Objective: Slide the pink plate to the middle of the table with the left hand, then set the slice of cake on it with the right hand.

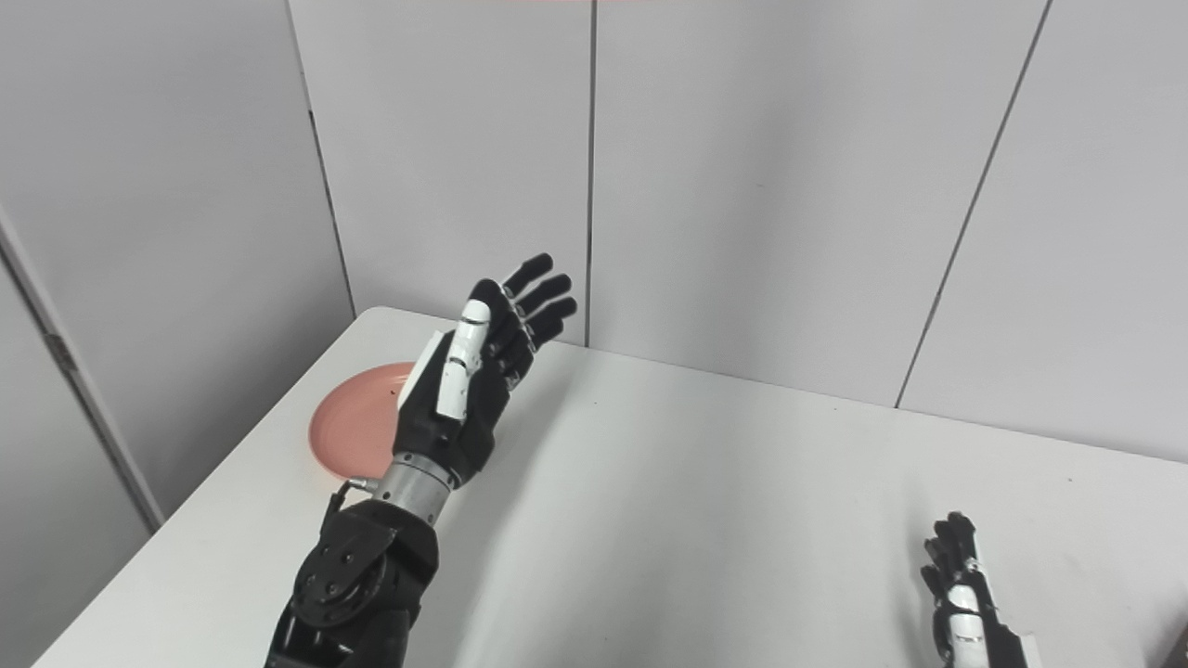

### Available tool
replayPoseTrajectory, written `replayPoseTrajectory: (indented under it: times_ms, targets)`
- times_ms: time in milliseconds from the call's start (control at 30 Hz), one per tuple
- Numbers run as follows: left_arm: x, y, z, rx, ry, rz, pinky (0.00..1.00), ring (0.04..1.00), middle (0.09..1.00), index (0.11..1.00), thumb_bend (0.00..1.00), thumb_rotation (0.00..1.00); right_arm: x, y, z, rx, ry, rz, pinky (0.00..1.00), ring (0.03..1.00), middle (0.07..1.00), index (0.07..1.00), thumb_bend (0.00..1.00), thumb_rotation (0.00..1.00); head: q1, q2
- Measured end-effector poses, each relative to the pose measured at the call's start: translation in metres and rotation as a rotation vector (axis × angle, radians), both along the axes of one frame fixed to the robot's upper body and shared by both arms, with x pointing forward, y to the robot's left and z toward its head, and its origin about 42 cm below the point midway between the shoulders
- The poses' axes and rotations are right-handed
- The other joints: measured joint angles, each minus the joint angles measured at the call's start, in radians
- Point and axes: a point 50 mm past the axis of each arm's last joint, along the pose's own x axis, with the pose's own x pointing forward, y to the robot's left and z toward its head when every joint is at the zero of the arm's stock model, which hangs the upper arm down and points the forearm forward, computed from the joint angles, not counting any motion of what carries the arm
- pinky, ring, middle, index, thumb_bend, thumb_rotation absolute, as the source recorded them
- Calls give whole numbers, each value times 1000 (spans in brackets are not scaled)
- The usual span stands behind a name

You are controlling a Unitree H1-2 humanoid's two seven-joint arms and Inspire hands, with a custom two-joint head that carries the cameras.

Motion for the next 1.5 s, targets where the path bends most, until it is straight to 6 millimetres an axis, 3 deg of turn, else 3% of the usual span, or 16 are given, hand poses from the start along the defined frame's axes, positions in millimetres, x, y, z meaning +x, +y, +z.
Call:
replayPoseTrajectory:
  times_ms: [233, 433, 567, 1167, 1500]
  targets:
    - [7, 23, 8, 17, -18, 52, 822, 827, 836, 830, 473, 1000, 0, -1, 0, -1, 4, 0, 1000, 989, 987, 996, 357, 1000, 6, -8]
    - [24, 47, 8, 8, 4, 89, 813, 816, 833, 837, 461, 1000, 0, -1, 0, 0, 4, 2, 1000, 988, 985, 994, 361, 1000, 14, -14]
    - [35, 74, 6, 18, 20, 143, 804, 815, 835, 835, 468, 1000, 0, -2, 0, -2, 4, 2, 996, 986, 983, 990, 360, 1000, 18, -18]
    - [67, 147, -23, -46, 126, 322, 836, 828, 830, 824, 440, 1000, -1, -4, 0, 11, 4, 15, 1000, 989, 989, 993, 350, 1000, 32, -22]
    - [80, 176, -40, -91, 188, 382, 855, 850, 853, 840, 428, 1000, -1, -7, 0, 8, 5, 14, 1000, 991, 989, 998, 365, 1000, 43, -21]
